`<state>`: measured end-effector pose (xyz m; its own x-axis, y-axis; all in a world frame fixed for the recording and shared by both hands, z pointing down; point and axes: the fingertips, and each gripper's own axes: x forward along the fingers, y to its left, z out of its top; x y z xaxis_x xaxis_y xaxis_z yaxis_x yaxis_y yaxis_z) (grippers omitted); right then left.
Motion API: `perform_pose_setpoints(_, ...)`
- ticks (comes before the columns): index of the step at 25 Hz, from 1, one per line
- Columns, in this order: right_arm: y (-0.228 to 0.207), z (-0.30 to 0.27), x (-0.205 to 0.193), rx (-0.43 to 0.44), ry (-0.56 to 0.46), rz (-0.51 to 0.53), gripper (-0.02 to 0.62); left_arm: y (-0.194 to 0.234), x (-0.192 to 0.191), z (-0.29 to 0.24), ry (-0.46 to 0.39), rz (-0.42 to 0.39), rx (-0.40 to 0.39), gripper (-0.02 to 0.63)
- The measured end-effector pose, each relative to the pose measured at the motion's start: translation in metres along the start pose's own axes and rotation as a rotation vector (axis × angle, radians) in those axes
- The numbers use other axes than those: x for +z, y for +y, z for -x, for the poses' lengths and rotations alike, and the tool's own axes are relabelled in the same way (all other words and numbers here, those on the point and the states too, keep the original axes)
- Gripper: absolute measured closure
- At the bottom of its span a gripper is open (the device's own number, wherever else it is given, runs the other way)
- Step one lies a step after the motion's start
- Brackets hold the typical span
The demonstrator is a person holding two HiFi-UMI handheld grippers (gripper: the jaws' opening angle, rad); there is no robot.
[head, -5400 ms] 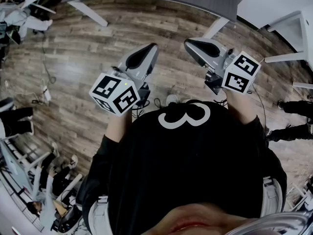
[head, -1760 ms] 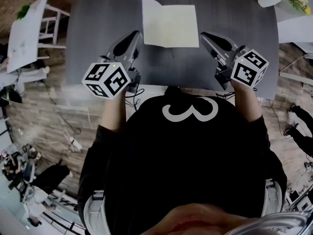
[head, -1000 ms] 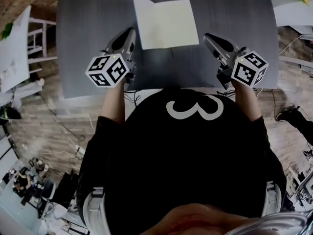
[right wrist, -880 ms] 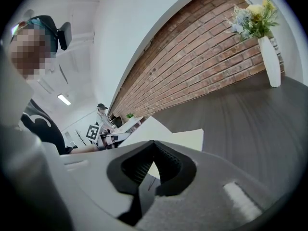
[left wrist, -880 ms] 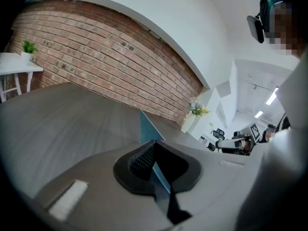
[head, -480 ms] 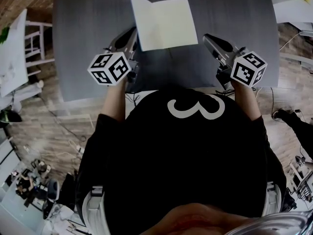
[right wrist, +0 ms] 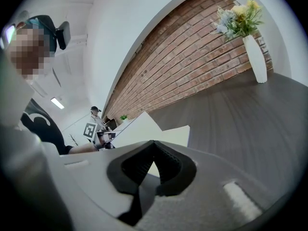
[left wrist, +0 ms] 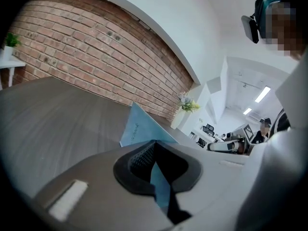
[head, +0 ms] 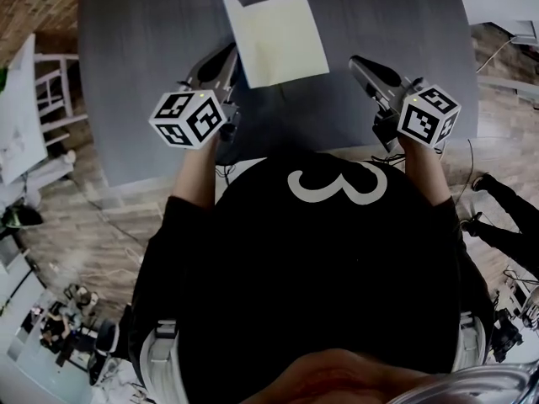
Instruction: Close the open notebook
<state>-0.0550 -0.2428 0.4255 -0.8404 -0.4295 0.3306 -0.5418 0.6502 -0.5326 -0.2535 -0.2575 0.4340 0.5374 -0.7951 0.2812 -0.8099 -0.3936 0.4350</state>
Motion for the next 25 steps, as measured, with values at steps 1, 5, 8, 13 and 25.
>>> perform_pose_setpoints(1, -0.002, 0.002, 0.000, -0.006, -0.004, -0.003, 0.594, -0.004, 0.001, -0.003, 0.000, -0.001, -0.007, 0.593)
perform_pose_setpoints(5, -0.009, 0.009, 0.002, -0.030, -0.025, -0.009, 0.594, -0.019, 0.004, -0.014, 0.012, -0.028, -0.035, 0.594)
perform_pose_setpoints(8, -0.012, 0.013, 0.003, -0.038, -0.042, -0.014, 0.594, -0.028, 0.001, -0.025, 0.035, -0.055, -0.050, 0.593)
perform_pose_setpoints(13, -0.016, 0.020, 0.001, -0.046, -0.052, -0.023, 0.594, -0.042, -0.010, -0.044, 0.086, -0.105, -0.064, 0.594)
perform_pose_setpoints(25, -0.027, 0.032, -0.014, -0.075, -0.062, -0.071, 0.594, -0.055, -0.047, -0.086, 0.230, -0.277, -0.062, 0.594)
